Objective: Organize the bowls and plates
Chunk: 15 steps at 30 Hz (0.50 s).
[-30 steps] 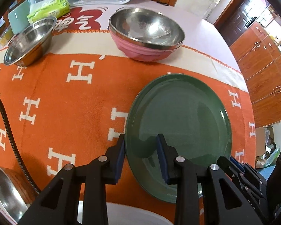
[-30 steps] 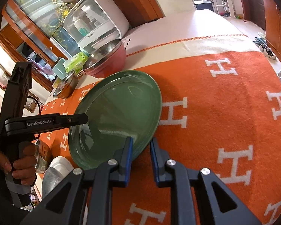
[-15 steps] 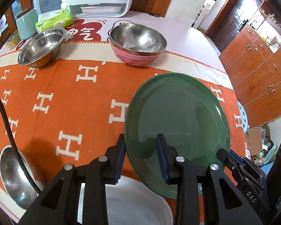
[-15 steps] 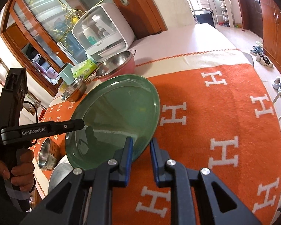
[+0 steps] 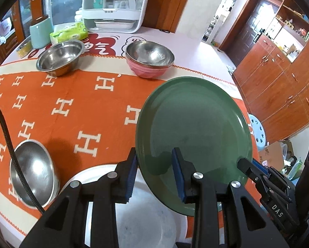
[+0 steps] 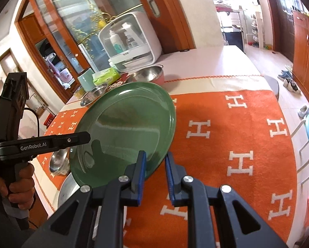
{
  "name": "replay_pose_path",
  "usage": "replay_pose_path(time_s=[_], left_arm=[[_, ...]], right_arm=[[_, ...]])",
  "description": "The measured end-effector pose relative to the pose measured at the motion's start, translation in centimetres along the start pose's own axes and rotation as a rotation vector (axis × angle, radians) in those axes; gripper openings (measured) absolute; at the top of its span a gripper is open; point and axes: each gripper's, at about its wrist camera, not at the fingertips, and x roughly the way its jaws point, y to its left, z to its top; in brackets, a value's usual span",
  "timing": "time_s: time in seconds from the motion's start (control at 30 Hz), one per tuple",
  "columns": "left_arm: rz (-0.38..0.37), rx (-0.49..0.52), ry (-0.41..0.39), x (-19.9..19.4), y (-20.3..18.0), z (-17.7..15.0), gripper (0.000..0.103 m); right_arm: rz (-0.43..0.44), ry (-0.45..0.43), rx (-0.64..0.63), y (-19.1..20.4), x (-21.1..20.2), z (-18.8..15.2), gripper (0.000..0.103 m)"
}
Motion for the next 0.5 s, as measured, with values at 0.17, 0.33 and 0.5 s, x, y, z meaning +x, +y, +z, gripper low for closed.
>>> replay_pose_path(time_s=[0.17,0.33,0.5], left_arm=[[-0.001,-0.015,-0.024,-1.8,1.0,-1.6,0.031],[-0.001,-0.035,-0.044,-3.4,2.3,-3.2,0.031],[0.003,-0.046,-0.051,-4.7,3.5,-4.6,0.031]], right_arm=[[0.008,-0.004,-0.057,1.7,-1.0,-0.3,0.018],[0.013,0.004,-0.11,3.5,-1.6,-0.8,0.018],[0.008,0.016,-0.161,5.3,-1.9,-1.4,0.018]])
